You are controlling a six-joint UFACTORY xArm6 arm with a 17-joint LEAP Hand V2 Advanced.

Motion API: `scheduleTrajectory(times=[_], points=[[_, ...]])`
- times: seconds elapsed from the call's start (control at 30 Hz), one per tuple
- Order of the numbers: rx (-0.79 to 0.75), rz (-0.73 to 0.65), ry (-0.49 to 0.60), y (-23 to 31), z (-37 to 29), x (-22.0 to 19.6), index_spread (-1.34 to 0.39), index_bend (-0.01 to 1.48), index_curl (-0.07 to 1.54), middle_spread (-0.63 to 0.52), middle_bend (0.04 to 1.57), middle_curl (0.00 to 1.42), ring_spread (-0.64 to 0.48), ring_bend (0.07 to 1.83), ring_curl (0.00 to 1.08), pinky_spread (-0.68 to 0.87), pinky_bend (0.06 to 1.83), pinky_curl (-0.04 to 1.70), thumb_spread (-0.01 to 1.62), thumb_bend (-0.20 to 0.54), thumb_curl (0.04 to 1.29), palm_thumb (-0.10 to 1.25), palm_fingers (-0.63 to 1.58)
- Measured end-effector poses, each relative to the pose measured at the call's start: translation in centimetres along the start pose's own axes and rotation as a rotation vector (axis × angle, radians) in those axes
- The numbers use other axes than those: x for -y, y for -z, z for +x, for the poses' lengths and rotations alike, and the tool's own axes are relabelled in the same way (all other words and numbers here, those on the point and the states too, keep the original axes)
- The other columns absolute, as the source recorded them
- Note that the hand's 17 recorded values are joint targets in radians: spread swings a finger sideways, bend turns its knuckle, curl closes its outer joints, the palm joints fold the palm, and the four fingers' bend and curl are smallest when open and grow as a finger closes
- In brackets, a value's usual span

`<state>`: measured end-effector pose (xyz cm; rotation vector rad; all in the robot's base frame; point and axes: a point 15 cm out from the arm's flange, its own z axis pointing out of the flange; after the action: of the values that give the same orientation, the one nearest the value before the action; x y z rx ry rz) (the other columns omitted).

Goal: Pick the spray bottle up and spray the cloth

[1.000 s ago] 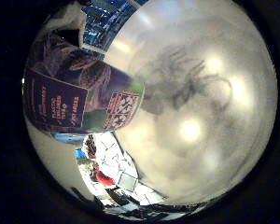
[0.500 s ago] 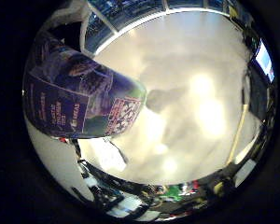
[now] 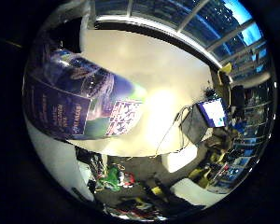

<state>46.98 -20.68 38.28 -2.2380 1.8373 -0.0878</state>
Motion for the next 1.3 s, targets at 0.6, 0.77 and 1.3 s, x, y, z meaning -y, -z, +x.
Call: scheduleTrajectory(times=[0.6,0.77,1.3], points=[[-0.358,-0.129,0.175,-14.2,-8.6,-4.5,-0.22,1.14,0.87,-0.1,1.43,0.66,-0.2,1.39,0.77,-0.13,1.02,1.52,0.88,-0.017,0.78,1.02,1.12],[-0.337,-0.151,0.184,-16.7,-9.4,-4.5,-0.22,1.14,0.87,-0.1,1.43,0.66,-0.2,1.39,0.77,-0.14,1.01,1.53,0.87,-0.016,0.79,1.02,1.12],[-0.407,-0.09,0.172,-11.3,-7.3,-0.4,-0.22,1.13,0.88,-0.1,1.43,0.66,-0.21,1.38,0.78,-0.14,1.01,1.54,0.86,-0.017,0.8,1.01,1.13]])
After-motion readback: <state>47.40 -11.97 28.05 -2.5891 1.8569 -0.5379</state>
